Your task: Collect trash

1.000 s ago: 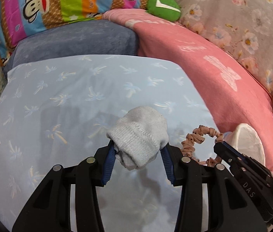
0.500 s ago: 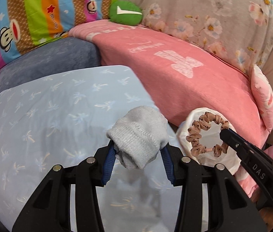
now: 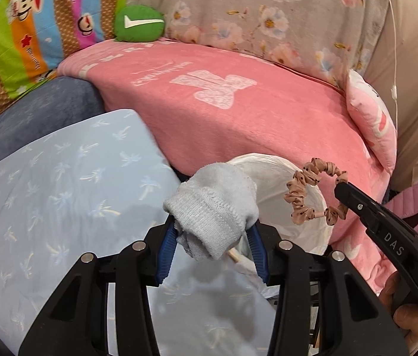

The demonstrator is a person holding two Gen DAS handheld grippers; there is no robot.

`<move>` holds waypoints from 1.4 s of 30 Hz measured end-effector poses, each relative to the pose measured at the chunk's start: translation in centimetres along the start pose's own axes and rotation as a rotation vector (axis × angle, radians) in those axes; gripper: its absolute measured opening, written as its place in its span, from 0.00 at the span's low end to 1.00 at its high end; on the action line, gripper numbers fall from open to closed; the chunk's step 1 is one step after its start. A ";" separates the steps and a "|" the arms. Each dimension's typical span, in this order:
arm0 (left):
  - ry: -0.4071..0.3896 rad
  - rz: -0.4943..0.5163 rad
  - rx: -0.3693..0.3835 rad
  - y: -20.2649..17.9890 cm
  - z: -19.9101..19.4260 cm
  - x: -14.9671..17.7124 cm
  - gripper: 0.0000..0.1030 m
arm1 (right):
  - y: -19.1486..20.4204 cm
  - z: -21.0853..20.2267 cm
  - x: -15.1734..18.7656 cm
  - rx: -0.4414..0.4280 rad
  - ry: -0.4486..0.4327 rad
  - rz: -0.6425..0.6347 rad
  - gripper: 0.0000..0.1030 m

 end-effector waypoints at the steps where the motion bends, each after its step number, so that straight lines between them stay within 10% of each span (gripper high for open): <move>1: 0.004 0.007 0.006 -0.4 0.2 -0.1 0.42 | -0.5 -0.1 -0.2 0.005 -0.004 0.004 0.06; 13: 0.006 0.087 0.037 -5.0 2.2 -1.8 0.47 | -3.9 0.3 -1.6 0.041 -0.019 0.040 0.06; 20: -0.033 0.086 0.015 -5.9 2.4 -2.6 0.83 | -4.4 0.7 -2.3 0.049 -0.029 0.039 0.07; 42: -0.019 0.053 -0.083 -4.0 2.5 -1.5 0.88 | -2.1 0.9 -2.2 0.063 -0.018 -0.058 0.32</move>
Point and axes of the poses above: each gripper's, at about its wrist camera, not at the fingertips, and z roughly the way its jaws point, y to its left, x to its underside, the point moved 1 cm from there along z, roughly the way its jaws point, and after that the axes turned 8 degrees about z, right-handed, at the moved point
